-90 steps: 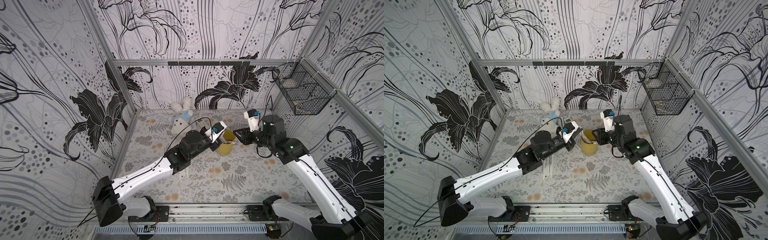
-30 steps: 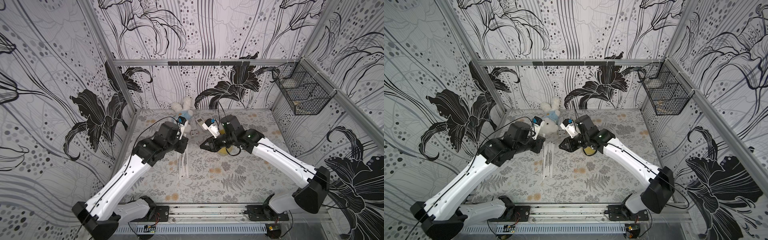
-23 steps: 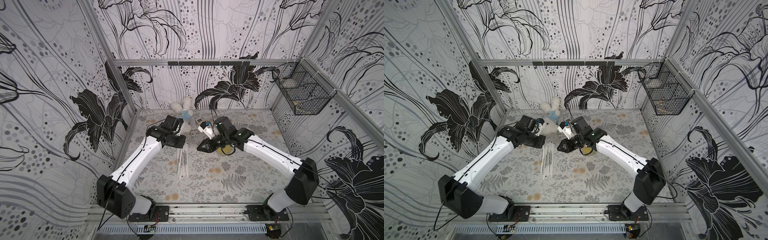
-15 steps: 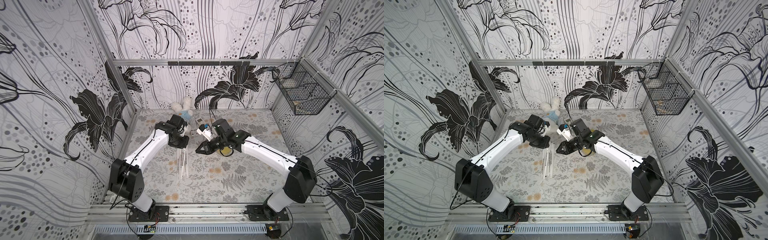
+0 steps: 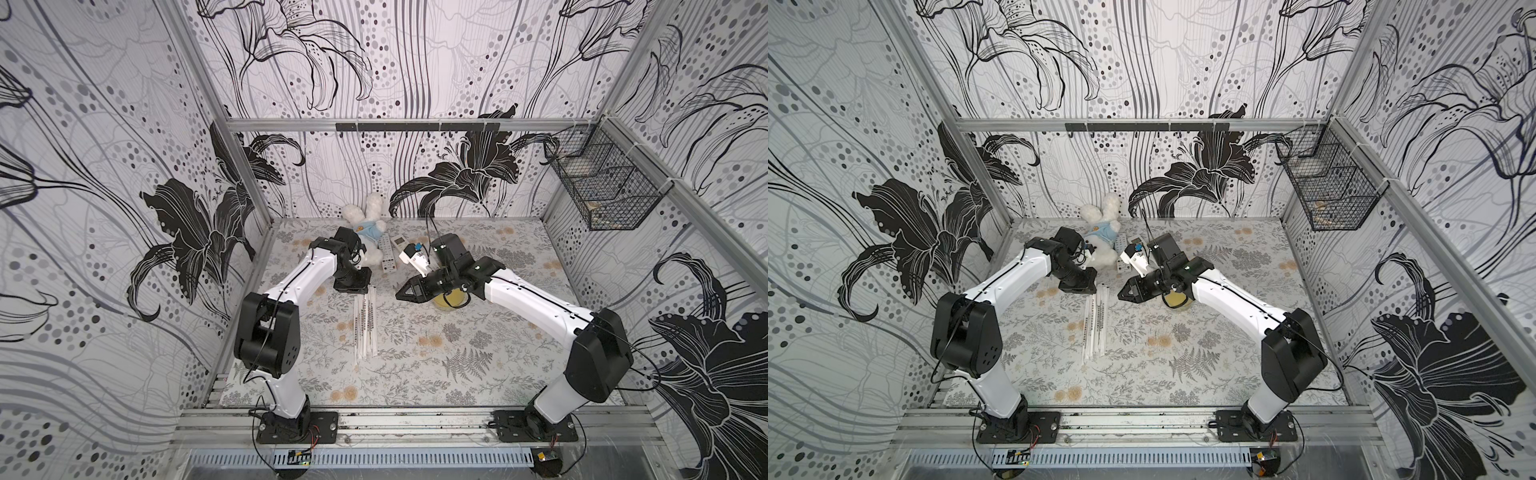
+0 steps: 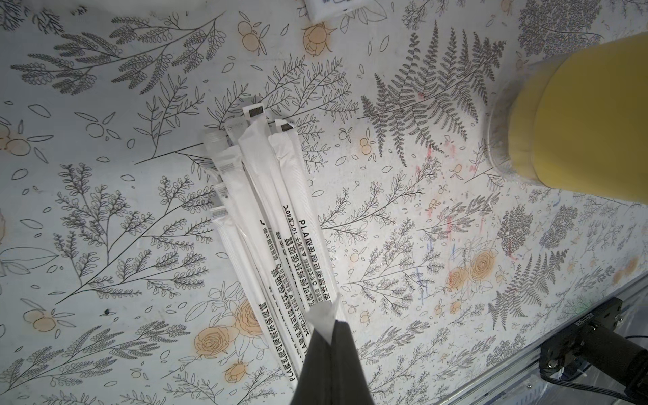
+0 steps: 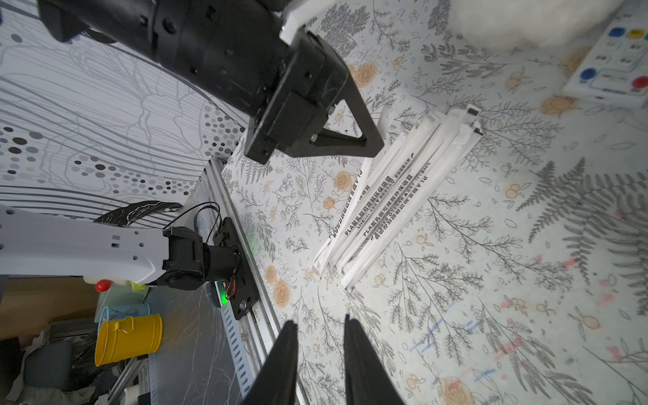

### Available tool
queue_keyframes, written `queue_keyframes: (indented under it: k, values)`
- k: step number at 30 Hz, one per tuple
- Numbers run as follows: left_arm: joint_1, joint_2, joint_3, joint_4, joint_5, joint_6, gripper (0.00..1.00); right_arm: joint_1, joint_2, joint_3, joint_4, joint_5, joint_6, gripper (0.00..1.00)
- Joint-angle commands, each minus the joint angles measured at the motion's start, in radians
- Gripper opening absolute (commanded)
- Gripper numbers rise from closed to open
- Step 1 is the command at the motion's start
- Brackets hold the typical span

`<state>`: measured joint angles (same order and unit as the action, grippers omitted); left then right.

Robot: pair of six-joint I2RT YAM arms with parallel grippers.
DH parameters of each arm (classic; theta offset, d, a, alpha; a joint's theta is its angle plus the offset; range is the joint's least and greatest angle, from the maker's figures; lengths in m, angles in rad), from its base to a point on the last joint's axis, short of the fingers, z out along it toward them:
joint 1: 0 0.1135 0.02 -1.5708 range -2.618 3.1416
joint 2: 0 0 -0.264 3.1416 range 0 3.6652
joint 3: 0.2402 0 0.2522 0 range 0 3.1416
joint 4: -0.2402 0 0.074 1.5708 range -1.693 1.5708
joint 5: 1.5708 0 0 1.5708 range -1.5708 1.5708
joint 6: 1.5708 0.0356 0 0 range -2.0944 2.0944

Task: Take the straws out of the storage container
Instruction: Place the straw at the center of the board.

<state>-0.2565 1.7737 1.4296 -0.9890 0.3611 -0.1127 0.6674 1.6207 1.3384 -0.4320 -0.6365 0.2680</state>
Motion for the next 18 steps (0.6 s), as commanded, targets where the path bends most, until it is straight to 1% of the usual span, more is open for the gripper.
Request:
queue_keyframes:
  k: [1, 3, 5, 7, 9, 11, 14, 16, 18]
  values:
    - [0.015, 0.033, 0.032, 0.042, 0.034, -0.007, 0.00, -0.006, 0.018, -0.020, 0.016, -0.025, -0.015, 0.27]
    - [0.023, 0.045, 0.034, 0.050, 0.034, -0.007, 0.01, -0.012, 0.018, -0.021, 0.016, -0.024, -0.015, 0.27]
    - [0.029, 0.047, 0.027, 0.068, 0.032, -0.012, 0.04, -0.018, 0.019, -0.018, 0.013, -0.022, -0.016, 0.27]
    - [0.033, 0.048, 0.022, 0.075, 0.025, -0.013, 0.10, -0.020, 0.019, -0.016, 0.010, -0.015, -0.018, 0.27]
    - [0.041, 0.049, 0.016, 0.090, 0.019, -0.018, 0.12, -0.022, 0.018, -0.012, 0.003, -0.006, -0.022, 0.27]
    - [0.046, 0.048, 0.012, 0.099, 0.016, -0.018, 0.16, -0.022, 0.014, -0.008, -0.004, 0.006, -0.025, 0.27]
    - [0.049, 0.050, 0.012, 0.111, -0.003, -0.018, 0.20, -0.022, 0.000, 0.000, -0.012, 0.021, -0.029, 0.27]
    - [0.051, 0.049, 0.015, 0.118, -0.012, -0.018, 0.26, -0.021, -0.010, 0.011, -0.026, 0.027, -0.036, 0.28]
    - [0.051, 0.041, 0.016, 0.127, -0.012, -0.018, 0.28, -0.022, -0.022, 0.024, -0.039, 0.032, -0.043, 0.29]
